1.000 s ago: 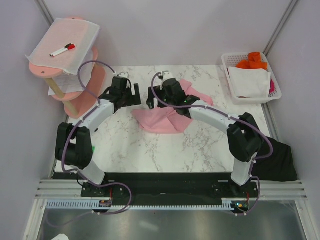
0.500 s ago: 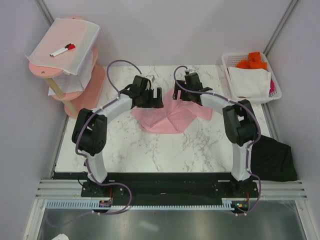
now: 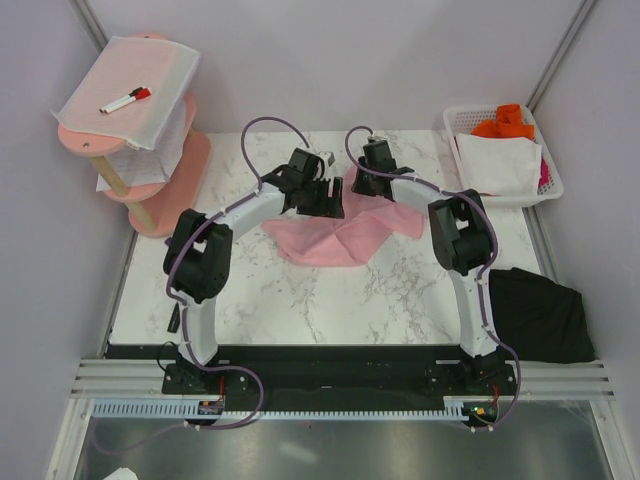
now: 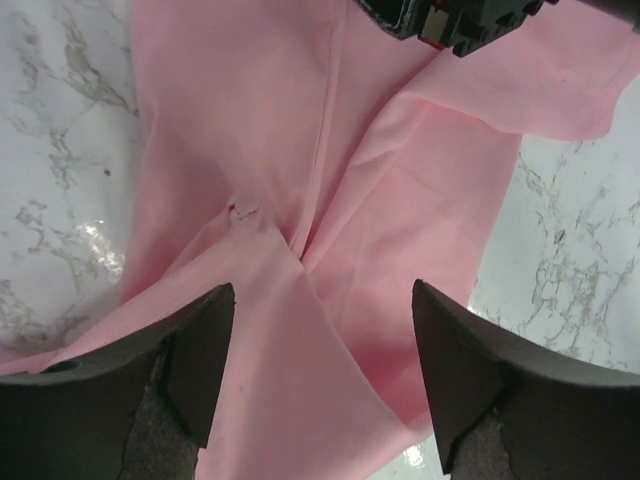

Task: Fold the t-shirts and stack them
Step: Flatten out the tshirt

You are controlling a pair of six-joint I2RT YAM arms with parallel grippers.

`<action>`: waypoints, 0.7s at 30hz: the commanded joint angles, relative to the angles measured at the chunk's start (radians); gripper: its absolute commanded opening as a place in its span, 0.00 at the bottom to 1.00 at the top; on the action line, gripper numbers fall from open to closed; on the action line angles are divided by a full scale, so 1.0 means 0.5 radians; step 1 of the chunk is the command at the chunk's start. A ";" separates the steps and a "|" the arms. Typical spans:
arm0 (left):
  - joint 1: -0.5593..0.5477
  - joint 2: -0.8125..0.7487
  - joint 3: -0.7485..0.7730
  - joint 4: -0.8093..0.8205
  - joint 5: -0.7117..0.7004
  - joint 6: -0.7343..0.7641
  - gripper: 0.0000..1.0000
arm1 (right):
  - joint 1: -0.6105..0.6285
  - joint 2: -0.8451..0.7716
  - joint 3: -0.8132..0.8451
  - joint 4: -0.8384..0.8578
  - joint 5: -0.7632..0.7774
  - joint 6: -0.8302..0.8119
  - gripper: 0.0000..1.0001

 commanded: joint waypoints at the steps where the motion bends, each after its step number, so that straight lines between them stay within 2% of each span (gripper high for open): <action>1: -0.033 0.124 0.153 -0.162 -0.004 0.023 0.76 | -0.009 0.054 0.134 0.041 0.018 0.080 0.20; 4: -0.033 0.176 0.184 -0.211 -0.010 0.029 0.61 | -0.012 0.063 0.165 0.047 0.002 0.080 0.00; 5: -0.033 0.182 0.193 -0.218 -0.016 0.029 0.57 | -0.012 0.060 0.171 0.044 -0.001 0.080 0.00; 8: -0.033 0.182 0.199 -0.230 -0.023 0.038 0.32 | -0.022 0.038 0.174 0.056 -0.001 0.086 0.00; 9: -0.033 0.170 0.196 -0.239 -0.035 0.041 0.14 | -0.028 0.029 0.168 0.071 -0.007 0.089 0.00; 10: -0.033 0.161 0.193 -0.242 -0.065 0.042 0.02 | -0.028 0.014 0.162 0.081 -0.010 0.089 0.00; 12: -0.030 0.133 0.184 -0.263 -0.121 0.045 0.02 | -0.034 -0.050 0.122 0.142 -0.010 0.086 0.00; 17: 0.000 -0.084 0.104 -0.282 -0.476 0.057 0.02 | -0.055 -0.247 0.104 0.206 0.088 0.037 0.00; 21: 0.144 -0.293 0.030 -0.285 -0.627 0.042 0.02 | -0.092 -0.400 0.104 0.228 0.146 0.003 0.00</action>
